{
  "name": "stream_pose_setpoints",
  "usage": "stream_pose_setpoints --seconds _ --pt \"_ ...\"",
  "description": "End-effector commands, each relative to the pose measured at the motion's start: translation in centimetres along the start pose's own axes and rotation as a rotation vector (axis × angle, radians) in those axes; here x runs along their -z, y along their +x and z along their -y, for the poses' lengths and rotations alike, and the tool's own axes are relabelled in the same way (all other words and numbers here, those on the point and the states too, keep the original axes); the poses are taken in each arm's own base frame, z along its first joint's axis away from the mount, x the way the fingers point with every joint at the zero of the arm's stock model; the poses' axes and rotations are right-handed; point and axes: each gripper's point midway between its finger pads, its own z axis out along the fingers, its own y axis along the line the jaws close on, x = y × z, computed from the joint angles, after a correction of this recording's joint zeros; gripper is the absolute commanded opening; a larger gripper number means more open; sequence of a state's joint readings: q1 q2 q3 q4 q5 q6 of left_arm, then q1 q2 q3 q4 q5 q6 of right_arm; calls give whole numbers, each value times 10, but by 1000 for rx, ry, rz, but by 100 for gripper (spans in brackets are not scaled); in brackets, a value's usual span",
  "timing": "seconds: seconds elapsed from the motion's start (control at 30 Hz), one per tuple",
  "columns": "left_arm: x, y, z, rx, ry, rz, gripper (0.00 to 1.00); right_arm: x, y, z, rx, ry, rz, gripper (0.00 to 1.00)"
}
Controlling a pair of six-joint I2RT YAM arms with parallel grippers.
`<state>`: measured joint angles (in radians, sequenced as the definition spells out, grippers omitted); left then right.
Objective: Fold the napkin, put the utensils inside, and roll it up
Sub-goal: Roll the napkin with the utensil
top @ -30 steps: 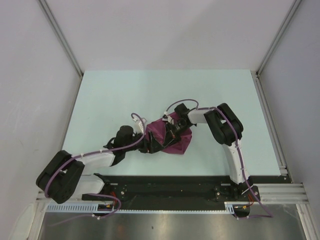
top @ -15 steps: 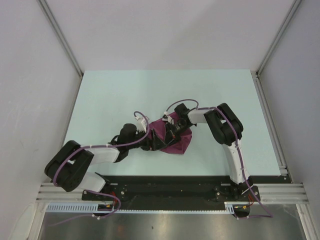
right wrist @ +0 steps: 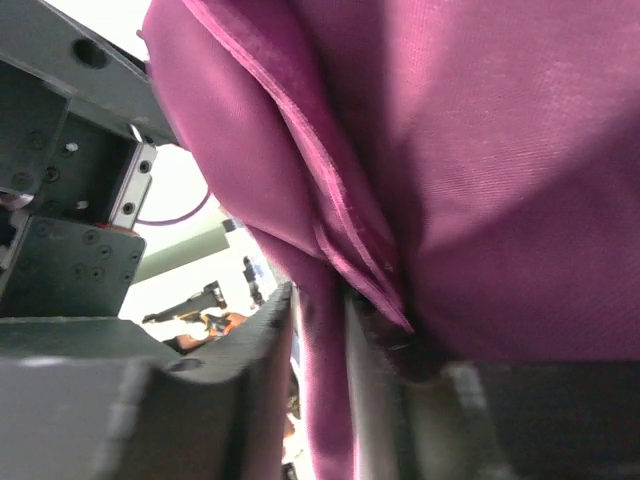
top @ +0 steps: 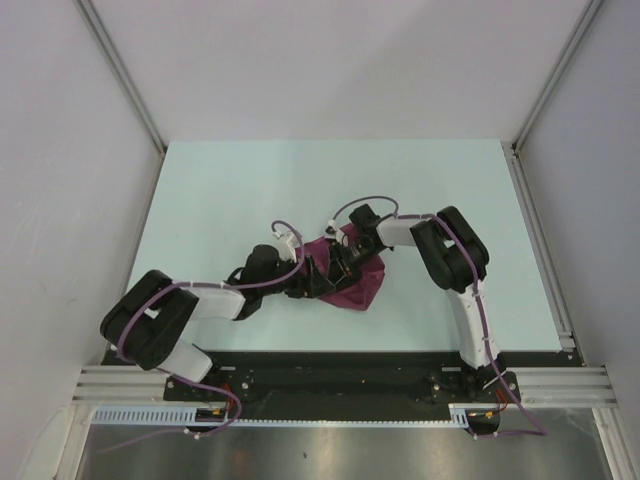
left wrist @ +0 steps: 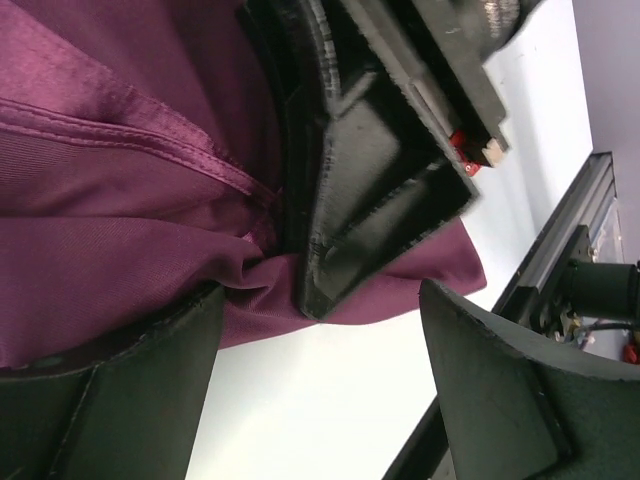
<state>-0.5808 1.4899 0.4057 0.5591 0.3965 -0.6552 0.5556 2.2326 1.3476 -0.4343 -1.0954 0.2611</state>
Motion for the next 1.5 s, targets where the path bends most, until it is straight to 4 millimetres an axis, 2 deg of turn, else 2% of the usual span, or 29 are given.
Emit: stream_pose_setpoints --seconds 0.0,0.1,0.3,0.5,0.77,0.93,1.0,1.13,1.23,1.27,1.33,1.37,1.43,1.47 --pt "-4 6 -32 3 -142 -3 85 8 -9 47 11 232 88 38" --pt "-6 10 -37 20 -160 -13 85 19 -13 38 30 233 119 47" --pt "-10 11 -36 51 -147 -11 85 41 -11 31 68 261 169 54" --pt "-11 9 -34 55 -139 -8 85 64 -9 9 159 262 238 58" --pt "-9 1 -20 53 -87 9 85 72 1 -20 305 269 297 60" --pt "0 -12 -8 34 -79 36 85 78 2 -41 444 435 398 61" --pt "6 -20 -1 17 -74 55 86 80 1 -40 452 478 451 63" --pt "21 -25 -5 1 -145 67 87 91 -2 -41 474 612 541 63" --pt "35 -34 -12 -7 -191 99 88 83 3 -51 536 627 541 63" --pt "38 -35 -15 -5 -205 105 89 72 8 -56 569 630 520 63" --pt "47 -42 -25 3 -238 131 89 68 9 -56 621 686 520 63" --pt "50 -45 -31 10 -259 145 89 57 13 -60 657 690 504 63" --pt "55 -47 -38 10 -277 149 90 55 11 -60 703 738 520 63" --pt "57 -49 -44 15 -289 155 90 46 16 -63 738 746 506 64"
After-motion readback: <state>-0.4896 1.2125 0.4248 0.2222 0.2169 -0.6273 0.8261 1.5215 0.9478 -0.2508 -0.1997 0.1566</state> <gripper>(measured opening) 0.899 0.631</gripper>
